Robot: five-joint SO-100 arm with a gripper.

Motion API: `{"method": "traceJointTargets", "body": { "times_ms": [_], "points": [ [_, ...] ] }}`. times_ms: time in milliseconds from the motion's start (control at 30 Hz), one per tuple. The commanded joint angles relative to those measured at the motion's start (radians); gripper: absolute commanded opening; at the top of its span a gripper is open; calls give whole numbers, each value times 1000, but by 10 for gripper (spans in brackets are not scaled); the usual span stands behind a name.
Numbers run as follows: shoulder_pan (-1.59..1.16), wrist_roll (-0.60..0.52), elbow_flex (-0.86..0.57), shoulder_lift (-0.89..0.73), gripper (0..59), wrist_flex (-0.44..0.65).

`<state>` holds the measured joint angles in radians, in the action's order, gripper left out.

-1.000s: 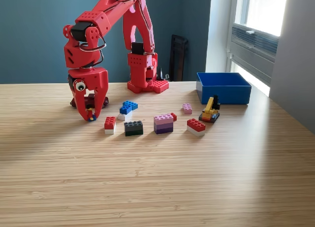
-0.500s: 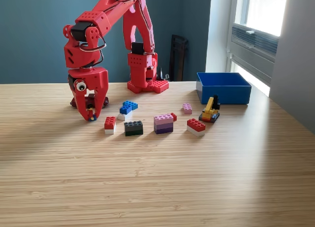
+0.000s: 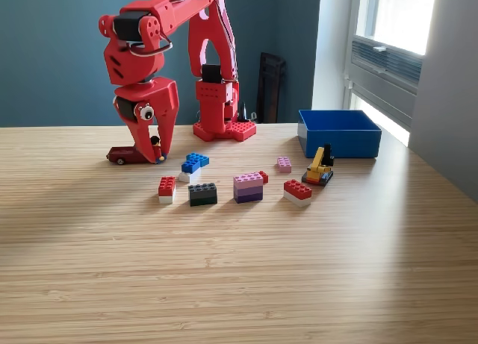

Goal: Grasp a lego block and put it in the bin.

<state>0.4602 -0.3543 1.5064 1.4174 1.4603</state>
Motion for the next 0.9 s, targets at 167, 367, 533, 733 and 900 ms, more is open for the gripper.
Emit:
{"method": "traceJointTargets", "body": {
  "times_ms": [167,367,533,733,900],
  "points": [
    [-256,2,-218,35,1,172],
    [-512,-3,-310,35,1,233],
    [-752,-18,-364,35,1,242],
    [-1043,-38,-416,21,1,242],
    [-1259,-52,-445,20,1,242]
  ]
}}
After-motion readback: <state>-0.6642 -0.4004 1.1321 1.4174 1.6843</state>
